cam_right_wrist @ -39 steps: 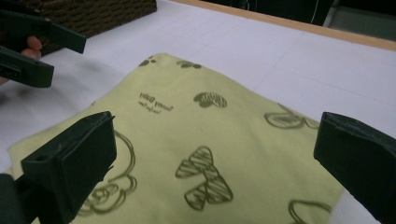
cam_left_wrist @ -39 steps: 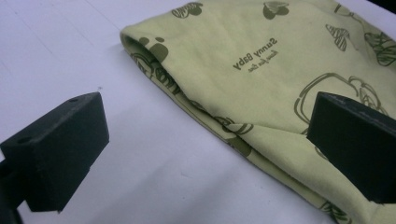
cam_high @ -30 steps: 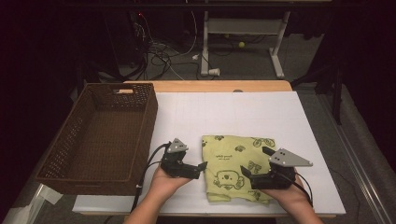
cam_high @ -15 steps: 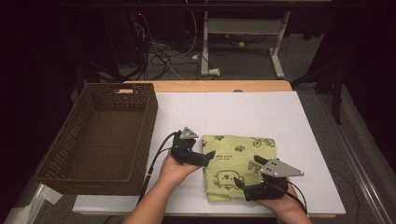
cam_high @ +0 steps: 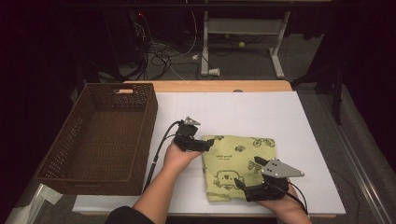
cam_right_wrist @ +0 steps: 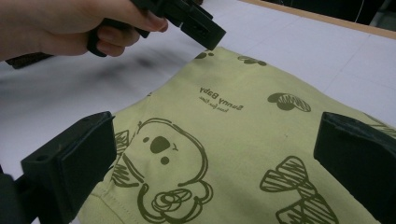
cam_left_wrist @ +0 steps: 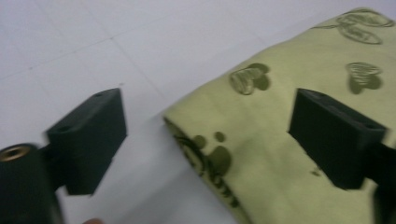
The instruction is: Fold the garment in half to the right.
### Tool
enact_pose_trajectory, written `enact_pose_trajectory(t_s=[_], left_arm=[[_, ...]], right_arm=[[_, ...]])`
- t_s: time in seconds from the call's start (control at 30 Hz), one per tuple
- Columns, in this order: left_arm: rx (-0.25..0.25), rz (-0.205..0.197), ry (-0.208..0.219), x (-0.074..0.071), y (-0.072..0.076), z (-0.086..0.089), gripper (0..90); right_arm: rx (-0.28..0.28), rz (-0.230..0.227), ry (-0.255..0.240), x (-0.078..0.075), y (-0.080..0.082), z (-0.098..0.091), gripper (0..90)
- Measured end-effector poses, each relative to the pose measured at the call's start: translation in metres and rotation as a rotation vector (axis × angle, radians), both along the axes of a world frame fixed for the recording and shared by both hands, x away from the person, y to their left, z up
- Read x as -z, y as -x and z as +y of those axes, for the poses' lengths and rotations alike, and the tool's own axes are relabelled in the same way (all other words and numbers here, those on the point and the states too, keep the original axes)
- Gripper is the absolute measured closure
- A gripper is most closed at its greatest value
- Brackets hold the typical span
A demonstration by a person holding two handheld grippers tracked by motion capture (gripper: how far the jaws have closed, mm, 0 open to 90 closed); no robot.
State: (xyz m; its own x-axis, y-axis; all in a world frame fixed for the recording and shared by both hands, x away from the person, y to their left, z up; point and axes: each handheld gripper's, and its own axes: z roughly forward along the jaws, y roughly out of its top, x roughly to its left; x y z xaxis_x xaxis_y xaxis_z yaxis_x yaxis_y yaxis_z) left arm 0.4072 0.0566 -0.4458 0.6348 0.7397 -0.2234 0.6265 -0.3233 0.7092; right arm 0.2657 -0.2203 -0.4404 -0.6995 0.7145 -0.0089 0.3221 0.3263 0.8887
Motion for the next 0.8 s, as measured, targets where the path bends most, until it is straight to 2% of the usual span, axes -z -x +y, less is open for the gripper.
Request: enact_pose_trajectory(t_s=[0.07, 0.1, 0.17, 0.2, 0.27, 0.3, 0.43, 0.5, 0.53, 0.57, 0.63, 0.7, 0.8], left_arm=[[-0.010, 0.015, -0.022, 0.005, -0.006, 0.002, 17.0], [-0.009, 0.027, -0.026, 0.008, -0.008, 0.003, 21.2], [-0.007, 0.047, -0.033, 0.013, -0.012, 0.003, 22.3], [-0.003, 0.051, -0.030, 0.015, -0.013, 0.001, 22.4], [0.014, 0.049, -0.048, 0.020, -0.013, -0.003, 30.7], [0.021, 0.054, -0.054, 0.023, -0.013, -0.005, 30.9], [0.039, 0.019, -0.042, 0.025, -0.010, -0.013, 37.8], [0.034, -0.007, -0.060, 0.027, -0.008, -0.018, 41.9], [0.026, -0.019, -0.069, 0.028, -0.006, -0.020, 46.9], [0.020, -0.026, -0.069, 0.028, -0.006, -0.019, 50.9], [0.010, -0.008, -0.033, 0.029, -0.006, -0.015, 61.3], [0.014, 0.003, -0.014, 0.030, -0.006, -0.013, 70.4], [0.030, -0.017, -0.032, 0.030, -0.003, -0.015, 77.4]], right_arm=[[0.000, 0.000, -0.002, 0.000, 0.000, 0.000, 0.5], [0.001, 0.003, -0.002, 0.000, -0.001, 0.001, 0.6], [0.001, 0.005, -0.003, 0.000, -0.001, 0.001, 0.5], [0.005, 0.007, -0.002, 0.001, -0.001, 0.000, 0.5], [0.004, 0.011, -0.003, 0.002, -0.002, 0.000, 0.6], [0.006, 0.011, -0.001, 0.002, -0.002, 0.000, 0.6], [-0.010, 0.017, 0.007, 0.004, 0.000, 0.002, 0.6], [-0.023, 0.021, 0.013, 0.004, 0.002, 0.006, 1.0], [-0.035, 0.024, 0.017, 0.005, 0.003, 0.008, 1.8], [-0.040, 0.024, 0.021, 0.005, 0.004, 0.011, 3.2], [-0.064, 0.035, 0.030, 0.007, 0.007, 0.018, 7.0], [-0.091, 0.049, 0.041, 0.008, 0.010, 0.027, 12.5], [-0.139, 0.054, 0.054, 0.011, 0.014, 0.042, 25.0]])
